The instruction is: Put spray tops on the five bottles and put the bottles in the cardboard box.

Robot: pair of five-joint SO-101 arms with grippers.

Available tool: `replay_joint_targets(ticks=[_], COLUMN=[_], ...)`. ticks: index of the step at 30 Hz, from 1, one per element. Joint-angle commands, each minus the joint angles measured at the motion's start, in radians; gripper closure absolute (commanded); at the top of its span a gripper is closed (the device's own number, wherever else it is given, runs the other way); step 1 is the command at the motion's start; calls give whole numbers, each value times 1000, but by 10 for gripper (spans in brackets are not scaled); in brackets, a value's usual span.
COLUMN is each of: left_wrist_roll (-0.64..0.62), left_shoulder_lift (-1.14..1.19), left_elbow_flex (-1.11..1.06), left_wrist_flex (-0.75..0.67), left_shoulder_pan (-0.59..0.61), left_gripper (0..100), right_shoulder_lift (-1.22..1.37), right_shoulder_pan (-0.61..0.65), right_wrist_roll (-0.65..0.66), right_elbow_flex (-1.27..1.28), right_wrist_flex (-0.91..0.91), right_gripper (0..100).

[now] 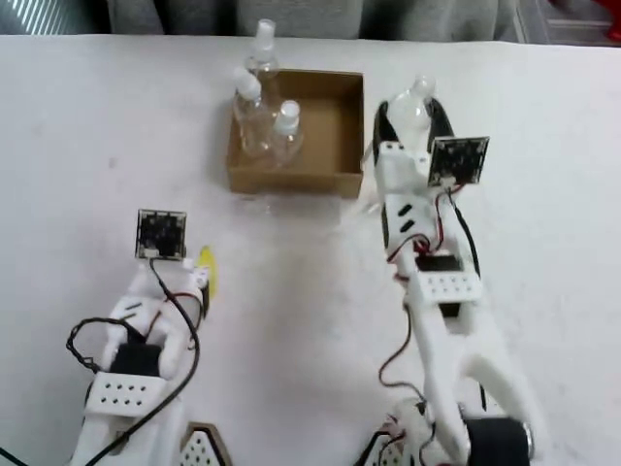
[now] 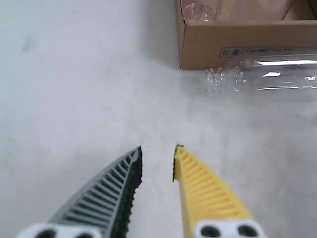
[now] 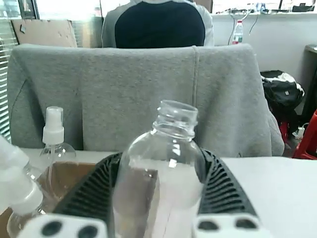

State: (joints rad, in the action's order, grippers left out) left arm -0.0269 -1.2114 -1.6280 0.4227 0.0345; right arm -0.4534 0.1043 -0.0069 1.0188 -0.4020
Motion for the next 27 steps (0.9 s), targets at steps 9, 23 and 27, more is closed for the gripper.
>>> replay_joint_targets(ticks=[9, 23, 27], left_wrist_roll=[-6, -6, -6], left_shoulder_lift=[-19, -21, -21], left_elbow_flex=[9, 44, 44], left_wrist_flex=[-20, 91, 94], left_shoulder_pan=[7, 1, 1], left_gripper=[876, 876, 876], right_shoulder_lift=[-390, -423, -357], right_shoulder_pan=[-136, -483, -555], right_wrist_roll=[115, 568, 629], right_elbow_flex=[-55, -54, -52], right_wrist_flex=[831, 1270, 1283], right_gripper=[982, 981, 981])
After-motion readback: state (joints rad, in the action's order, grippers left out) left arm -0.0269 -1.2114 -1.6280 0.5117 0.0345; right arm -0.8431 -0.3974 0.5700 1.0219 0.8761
